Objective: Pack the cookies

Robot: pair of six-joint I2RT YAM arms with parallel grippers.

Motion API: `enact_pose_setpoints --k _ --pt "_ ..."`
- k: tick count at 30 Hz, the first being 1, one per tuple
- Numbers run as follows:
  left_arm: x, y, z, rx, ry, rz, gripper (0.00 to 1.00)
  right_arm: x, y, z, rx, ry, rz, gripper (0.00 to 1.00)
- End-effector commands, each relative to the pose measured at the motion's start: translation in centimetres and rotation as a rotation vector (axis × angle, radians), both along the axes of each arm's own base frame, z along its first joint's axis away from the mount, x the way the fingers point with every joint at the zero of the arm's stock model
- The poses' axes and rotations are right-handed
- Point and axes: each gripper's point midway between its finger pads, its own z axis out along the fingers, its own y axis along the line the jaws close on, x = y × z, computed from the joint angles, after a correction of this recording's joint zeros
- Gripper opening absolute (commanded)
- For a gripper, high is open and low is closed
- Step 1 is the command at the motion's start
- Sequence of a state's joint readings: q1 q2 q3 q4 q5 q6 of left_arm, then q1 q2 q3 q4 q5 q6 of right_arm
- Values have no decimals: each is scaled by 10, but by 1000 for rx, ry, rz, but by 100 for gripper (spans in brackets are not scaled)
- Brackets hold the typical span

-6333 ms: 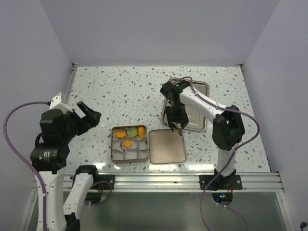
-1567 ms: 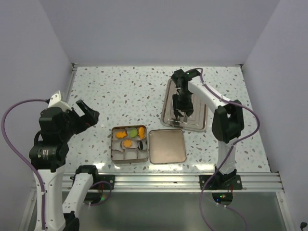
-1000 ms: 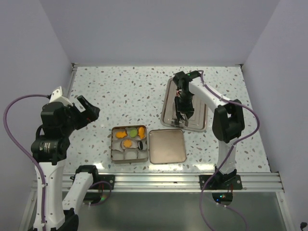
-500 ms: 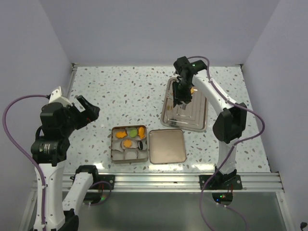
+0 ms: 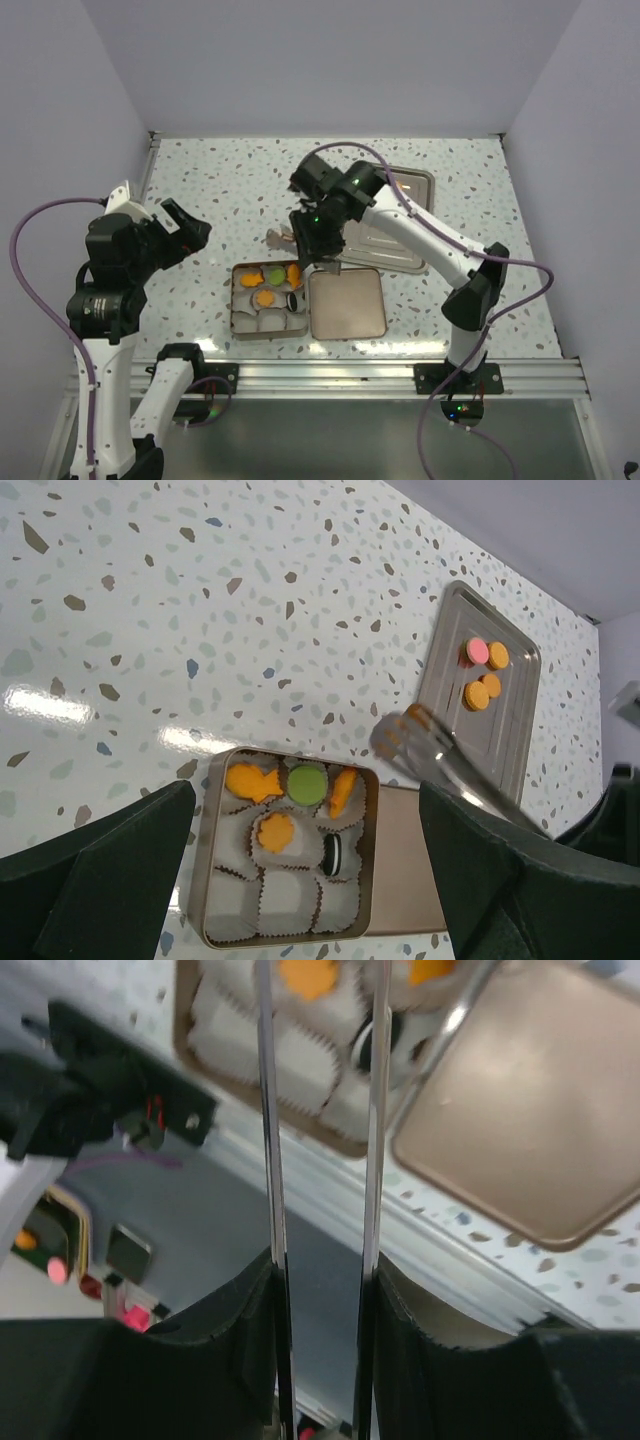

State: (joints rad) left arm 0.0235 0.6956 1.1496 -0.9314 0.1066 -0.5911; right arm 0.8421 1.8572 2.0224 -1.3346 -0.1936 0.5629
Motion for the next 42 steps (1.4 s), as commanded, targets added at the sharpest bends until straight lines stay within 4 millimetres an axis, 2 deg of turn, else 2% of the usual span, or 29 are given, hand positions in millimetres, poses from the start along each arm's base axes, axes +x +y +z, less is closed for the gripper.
enact_pose_setpoints --k 1,3,7,10,14,22,26,33,42 --pt "7 -7 10 -29 -54 -24 100 -71 12 14 19 133 40 37" --pt "6 -8 9 -31 -52 -29 100 -89 32 11 37 146 76 37" --pt "5 -8 7 -33 -51 -32 100 -115 57 9 52 162 139 37" --pt "3 -8 7 -33 -51 -30 100 -126 73 3 69 181 161 37" --pt "-2 -7 7 -26 -47 -25 100 -133 89 -4 99 206 179 37" --pt "-12 -2 10 -4 -48 -8 100 -129 112 -19 84 235 208 37" --pt "-14 -1 12 -1 -52 -1 100 -127 117 -28 71 251 217 37" --pt "-17 3 14 13 -55 14 100 -116 109 -44 21 248 202 37" --pt "-19 2 16 9 -61 13 100 -104 105 -52 8 248 187 43"
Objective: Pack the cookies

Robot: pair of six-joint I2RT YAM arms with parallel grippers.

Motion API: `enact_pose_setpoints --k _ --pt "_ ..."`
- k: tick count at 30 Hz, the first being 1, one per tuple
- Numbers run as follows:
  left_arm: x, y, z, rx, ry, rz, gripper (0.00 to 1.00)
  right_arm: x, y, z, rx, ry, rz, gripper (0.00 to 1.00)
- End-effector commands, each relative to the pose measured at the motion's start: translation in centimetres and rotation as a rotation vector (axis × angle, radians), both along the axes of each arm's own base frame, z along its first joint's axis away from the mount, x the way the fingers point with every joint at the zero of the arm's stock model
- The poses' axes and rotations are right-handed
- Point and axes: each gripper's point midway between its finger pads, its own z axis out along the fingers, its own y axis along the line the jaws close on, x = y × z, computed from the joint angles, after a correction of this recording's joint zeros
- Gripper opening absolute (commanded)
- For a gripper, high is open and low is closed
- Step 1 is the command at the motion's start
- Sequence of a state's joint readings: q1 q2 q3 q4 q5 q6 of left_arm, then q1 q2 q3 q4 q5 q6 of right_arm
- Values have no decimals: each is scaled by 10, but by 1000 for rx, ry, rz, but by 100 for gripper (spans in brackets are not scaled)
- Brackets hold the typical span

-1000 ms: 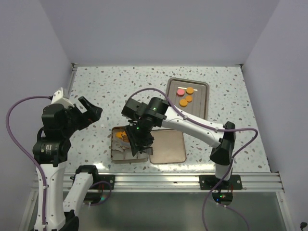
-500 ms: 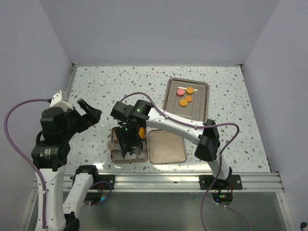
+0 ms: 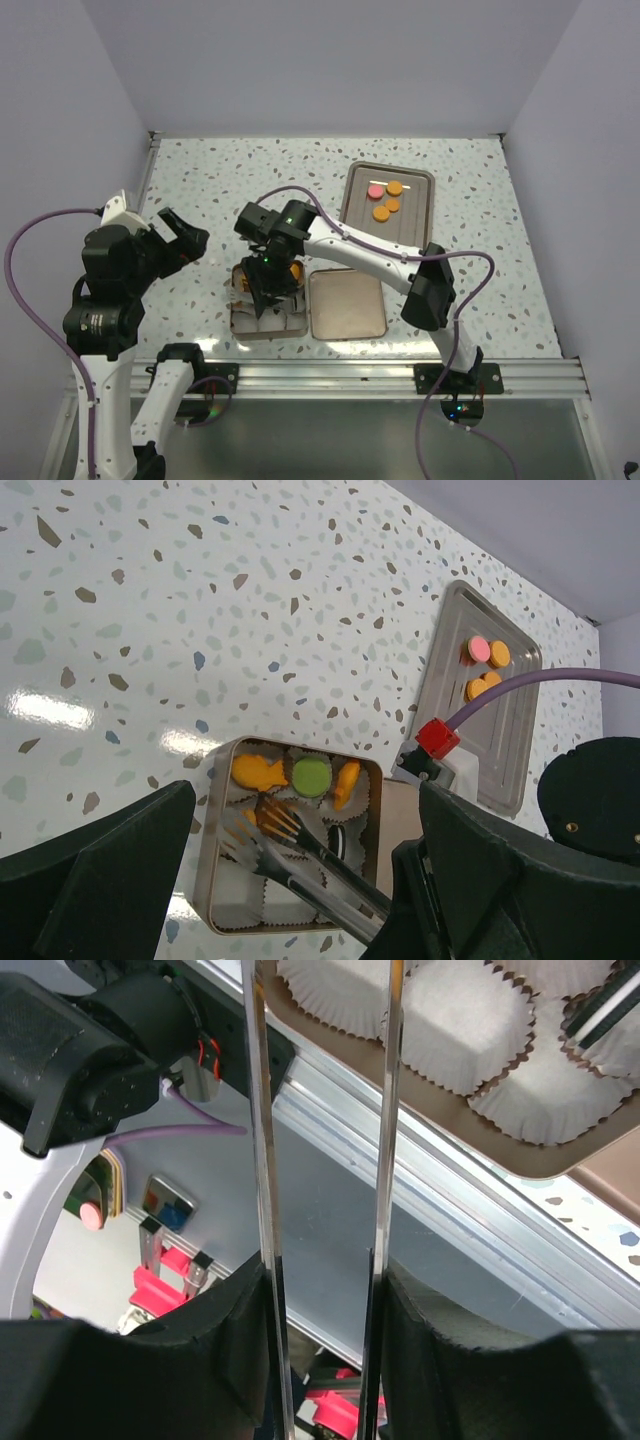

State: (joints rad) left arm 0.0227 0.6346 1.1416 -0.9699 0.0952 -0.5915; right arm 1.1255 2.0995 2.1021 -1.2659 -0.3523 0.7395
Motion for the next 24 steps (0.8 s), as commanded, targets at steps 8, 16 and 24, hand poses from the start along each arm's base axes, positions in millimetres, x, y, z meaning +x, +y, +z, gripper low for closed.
enact_pose_setpoints --k 8,16,24 --pt "-5 1 17 4 -47 5 100 1 -4 2 14 -2 13 49" --pt "-5 0 19 2 -45 4 100 28 -26 26 12 -71 -44 49" --pt "-4 -3 39 -10 -83 -9 100 103 -124 64 -33 -169 -206 49"
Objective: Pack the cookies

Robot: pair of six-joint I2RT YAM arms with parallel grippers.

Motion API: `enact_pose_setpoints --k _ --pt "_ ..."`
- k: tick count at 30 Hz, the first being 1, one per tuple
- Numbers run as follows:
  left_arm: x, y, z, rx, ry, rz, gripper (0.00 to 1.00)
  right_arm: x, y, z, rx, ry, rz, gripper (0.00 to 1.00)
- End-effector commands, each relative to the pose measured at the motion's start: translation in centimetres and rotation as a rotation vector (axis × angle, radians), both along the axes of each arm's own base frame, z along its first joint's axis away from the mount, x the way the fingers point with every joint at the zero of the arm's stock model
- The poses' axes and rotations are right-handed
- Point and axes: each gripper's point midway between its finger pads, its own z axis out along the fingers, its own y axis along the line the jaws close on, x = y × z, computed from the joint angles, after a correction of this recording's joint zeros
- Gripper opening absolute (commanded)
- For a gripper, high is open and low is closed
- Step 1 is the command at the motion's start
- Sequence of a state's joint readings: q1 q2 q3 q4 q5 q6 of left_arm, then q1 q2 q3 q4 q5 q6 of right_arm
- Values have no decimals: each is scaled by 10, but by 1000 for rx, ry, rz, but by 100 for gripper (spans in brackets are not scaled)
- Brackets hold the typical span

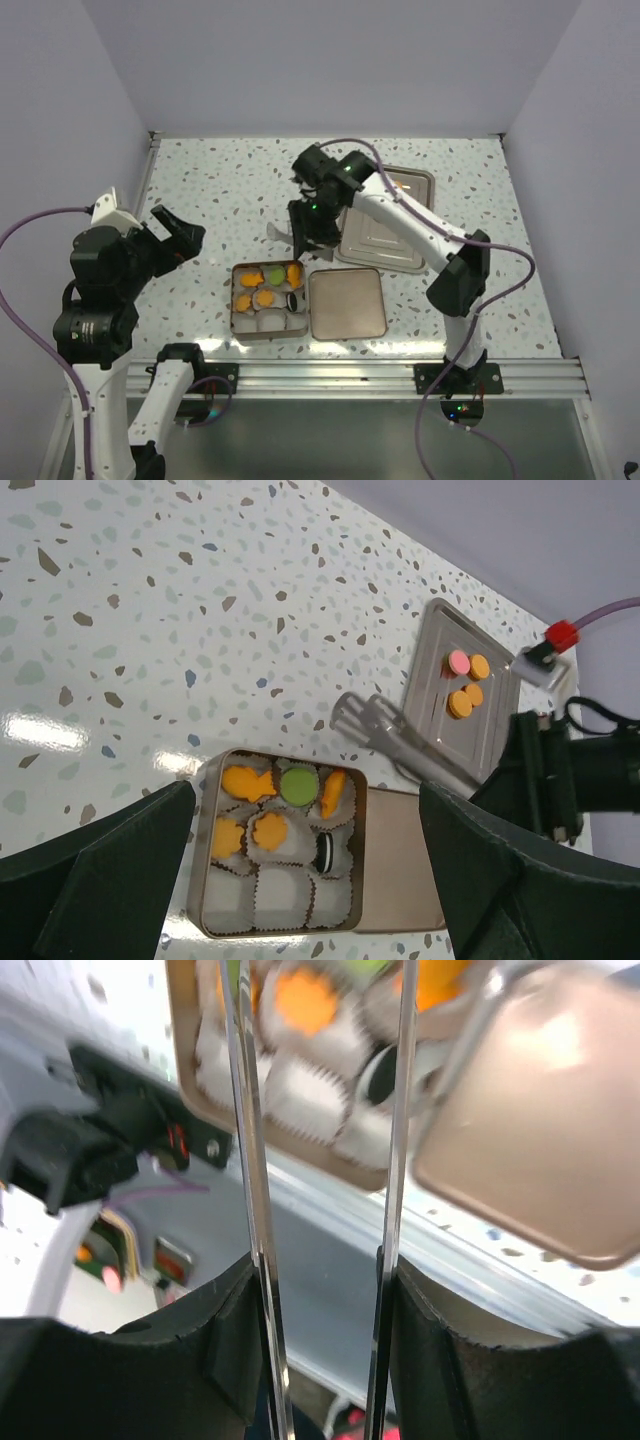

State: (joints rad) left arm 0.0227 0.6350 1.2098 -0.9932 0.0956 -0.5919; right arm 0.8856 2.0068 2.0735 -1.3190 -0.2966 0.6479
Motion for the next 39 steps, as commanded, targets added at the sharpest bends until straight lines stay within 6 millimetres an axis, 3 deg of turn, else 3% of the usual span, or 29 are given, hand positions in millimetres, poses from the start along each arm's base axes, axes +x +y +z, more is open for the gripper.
enact_pose_setpoints --k 1,2,4,5,8,11,15,23,32,39 --pt "4 -3 18 -13 -37 -13 100 17 -70 42 -45 -84 -51 49" --pt "5 -4 20 -12 -43 -15 100 32 -89 41 -68 -99 -87 49" --pt "8 -4 21 -15 -45 -19 100 41 -113 38 -107 -105 -121 49" --pt "9 -5 20 -17 -42 -23 100 52 -138 33 -168 -116 -154 49" --pt "12 -7 17 -22 -37 -36 100 69 -175 23 -262 -120 -196 50" --pt "14 -9 15 -24 -33 -43 100 83 -201 9 -310 -102 -253 50" --pt "15 -8 15 -19 -32 -40 100 92 -216 -10 -363 -77 -281 51" --pt "15 -6 11 -7 -17 -34 100 106 -217 -45 -404 -12 -282 51" --pt "19 -3 8 12 0 -31 100 107 -242 -64 -515 -12 -294 53" --pt "27 -5 6 10 3 -40 100 103 -239 -79 -494 32 -294 52"
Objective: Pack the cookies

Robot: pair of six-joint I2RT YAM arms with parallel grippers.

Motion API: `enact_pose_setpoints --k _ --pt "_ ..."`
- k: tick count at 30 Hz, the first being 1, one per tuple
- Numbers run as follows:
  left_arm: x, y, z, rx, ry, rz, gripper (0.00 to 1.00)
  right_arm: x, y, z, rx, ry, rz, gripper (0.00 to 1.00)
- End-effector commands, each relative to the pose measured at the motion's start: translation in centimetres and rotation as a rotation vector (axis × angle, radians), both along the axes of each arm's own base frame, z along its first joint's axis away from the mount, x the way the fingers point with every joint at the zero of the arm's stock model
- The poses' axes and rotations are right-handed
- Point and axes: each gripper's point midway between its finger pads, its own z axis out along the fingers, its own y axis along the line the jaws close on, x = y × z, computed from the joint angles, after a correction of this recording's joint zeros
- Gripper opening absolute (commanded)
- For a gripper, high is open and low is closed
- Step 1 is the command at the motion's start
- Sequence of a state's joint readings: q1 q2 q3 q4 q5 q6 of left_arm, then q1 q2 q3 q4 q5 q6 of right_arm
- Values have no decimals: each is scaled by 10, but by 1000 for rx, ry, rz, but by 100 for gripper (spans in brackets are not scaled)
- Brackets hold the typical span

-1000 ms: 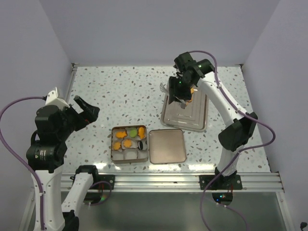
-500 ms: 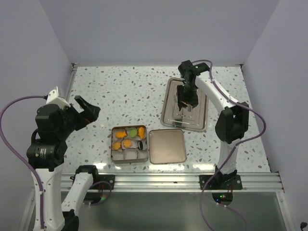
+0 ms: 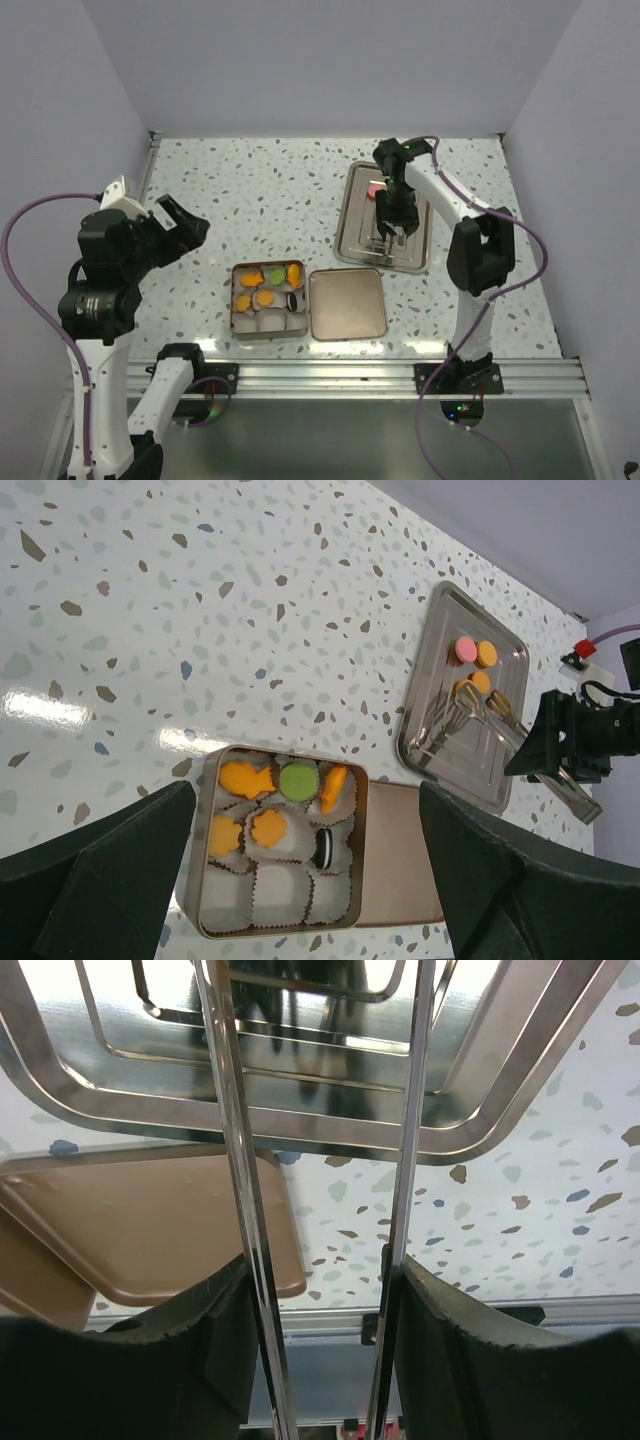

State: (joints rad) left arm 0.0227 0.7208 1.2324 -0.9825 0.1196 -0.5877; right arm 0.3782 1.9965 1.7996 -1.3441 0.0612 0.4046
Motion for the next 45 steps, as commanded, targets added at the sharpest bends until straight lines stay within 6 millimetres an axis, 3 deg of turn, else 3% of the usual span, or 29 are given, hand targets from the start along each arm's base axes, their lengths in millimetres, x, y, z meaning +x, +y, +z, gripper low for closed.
enact_pose_setpoints --k 1,8,13,18,22,29,33,36,42,45 --pt "11 -1 10 16 -48 -17 100 -14 -7 -1 -10 68 0 52" --pt "15 -1 14 18 -54 -16 100 -11 6 -8 79 93 -19 49" --pt "14 1 16 22 -56 -11 100 -13 10 -17 128 122 -42 43" --pt "12 3 16 28 -54 0 100 -13 11 -13 140 112 -44 34" --pt "11 1 15 20 -55 -5 100 -3 10 17 143 33 -37 32" --pt "13 -2 12 1 -57 -11 100 -18 30 84 198 -52 32 30" --pt "13 -3 11 -5 -58 -15 100 -54 73 111 307 -47 150 30" --pt "14 -4 13 -8 -60 -18 100 -105 120 126 407 -5 270 30" --pt "15 -4 12 -12 -55 -20 100 -178 180 141 604 83 383 31" --pt "16 -4 12 -15 -57 -19 100 -208 202 137 649 143 448 31"
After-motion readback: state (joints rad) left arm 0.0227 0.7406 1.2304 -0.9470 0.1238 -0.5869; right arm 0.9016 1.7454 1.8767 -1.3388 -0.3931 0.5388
